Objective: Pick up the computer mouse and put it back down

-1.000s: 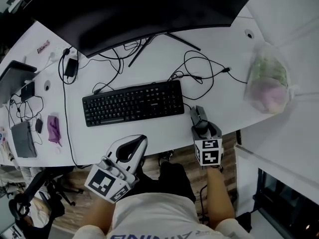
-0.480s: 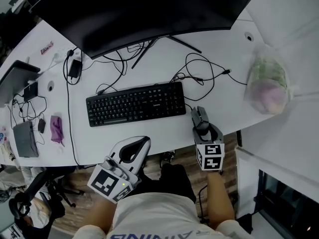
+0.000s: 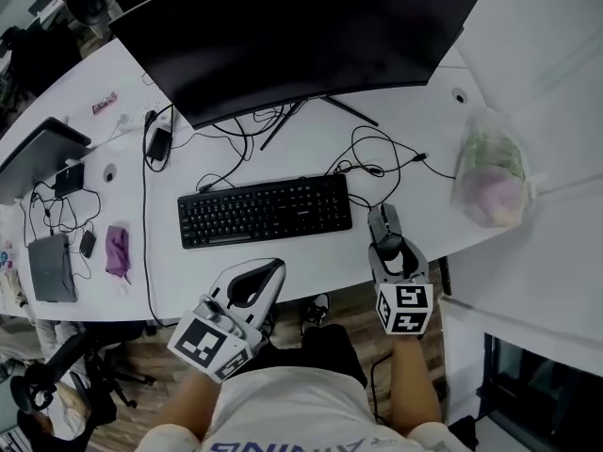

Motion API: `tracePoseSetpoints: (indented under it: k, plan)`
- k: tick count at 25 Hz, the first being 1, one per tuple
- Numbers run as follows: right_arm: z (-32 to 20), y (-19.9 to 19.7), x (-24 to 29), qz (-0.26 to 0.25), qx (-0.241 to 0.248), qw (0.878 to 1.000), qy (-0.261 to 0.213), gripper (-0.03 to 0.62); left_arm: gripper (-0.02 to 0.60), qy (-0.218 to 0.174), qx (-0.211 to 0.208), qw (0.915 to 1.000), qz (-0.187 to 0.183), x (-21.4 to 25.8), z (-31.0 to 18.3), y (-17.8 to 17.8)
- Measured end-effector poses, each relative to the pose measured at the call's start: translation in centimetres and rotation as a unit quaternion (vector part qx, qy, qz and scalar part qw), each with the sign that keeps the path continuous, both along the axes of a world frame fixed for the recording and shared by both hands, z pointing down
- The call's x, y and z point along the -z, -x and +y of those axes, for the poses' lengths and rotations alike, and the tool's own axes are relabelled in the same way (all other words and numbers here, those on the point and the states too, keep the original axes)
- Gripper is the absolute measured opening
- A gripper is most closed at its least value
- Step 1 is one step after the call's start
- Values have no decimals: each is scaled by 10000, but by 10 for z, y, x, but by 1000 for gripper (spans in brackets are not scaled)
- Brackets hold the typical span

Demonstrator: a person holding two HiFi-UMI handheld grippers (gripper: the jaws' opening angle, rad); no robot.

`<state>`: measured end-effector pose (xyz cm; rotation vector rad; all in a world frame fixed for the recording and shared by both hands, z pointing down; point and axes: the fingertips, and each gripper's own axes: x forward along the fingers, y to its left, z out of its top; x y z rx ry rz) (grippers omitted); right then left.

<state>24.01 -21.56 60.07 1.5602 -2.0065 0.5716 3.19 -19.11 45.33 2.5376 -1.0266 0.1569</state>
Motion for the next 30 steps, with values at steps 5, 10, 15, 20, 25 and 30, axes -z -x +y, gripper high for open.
tracePoseSetpoints:
  k: [5, 10, 15, 20, 25, 30]
  plan:
    - [-4, -1, 24, -51, -140, 9994, -303, 268, 5, -198, -27, 9998, 57, 15, -4, 6]
    - [-5, 1, 52, -109, -270, 9978, -598, 268, 5, -301, -124, 9994, 77, 31, -6, 7]
    - [-3, 4, 84, -216, -377, 9945, -950, 269, 5, -469, -179, 9987, 133, 48, -7, 11]
    - [-2, 11, 118, -243, -382, 9904, -1307, 269, 5, -648, -122, 9976, 214, 63, -6, 22]
    - [4, 14, 148, -378, -486, 9848, -1624, 270, 5, -886, -128, 9954, 327, 82, -4, 28]
    - [8, 14, 179, -552, -650, 9770, -1953, 268, 5, -1100, -73, 9932, 384, 99, -3, 37]
